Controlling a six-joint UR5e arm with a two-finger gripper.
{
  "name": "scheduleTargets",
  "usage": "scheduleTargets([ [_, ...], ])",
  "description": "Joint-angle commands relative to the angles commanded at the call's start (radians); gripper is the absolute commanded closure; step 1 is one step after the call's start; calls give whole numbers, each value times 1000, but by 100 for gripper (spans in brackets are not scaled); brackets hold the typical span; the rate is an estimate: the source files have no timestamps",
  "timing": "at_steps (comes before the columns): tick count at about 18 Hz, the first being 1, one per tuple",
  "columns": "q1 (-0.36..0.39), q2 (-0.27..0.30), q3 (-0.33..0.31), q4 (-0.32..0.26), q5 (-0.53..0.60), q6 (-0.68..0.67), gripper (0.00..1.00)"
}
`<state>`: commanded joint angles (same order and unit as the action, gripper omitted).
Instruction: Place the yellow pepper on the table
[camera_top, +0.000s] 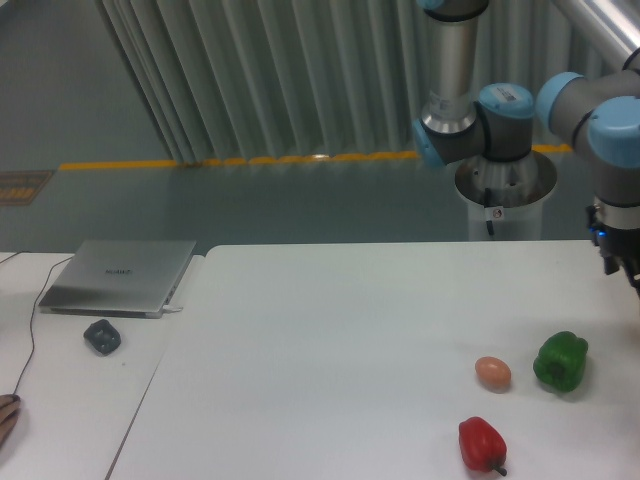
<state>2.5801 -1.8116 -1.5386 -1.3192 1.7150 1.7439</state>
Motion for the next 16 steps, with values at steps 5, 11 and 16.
scheduleTargets([
  [5, 87, 0, 0, 5, 2, 282, 0],
  [11, 127, -14, -3, 0, 8, 481, 0],
  [16, 184, -32, -15, 6, 8, 701, 0],
])
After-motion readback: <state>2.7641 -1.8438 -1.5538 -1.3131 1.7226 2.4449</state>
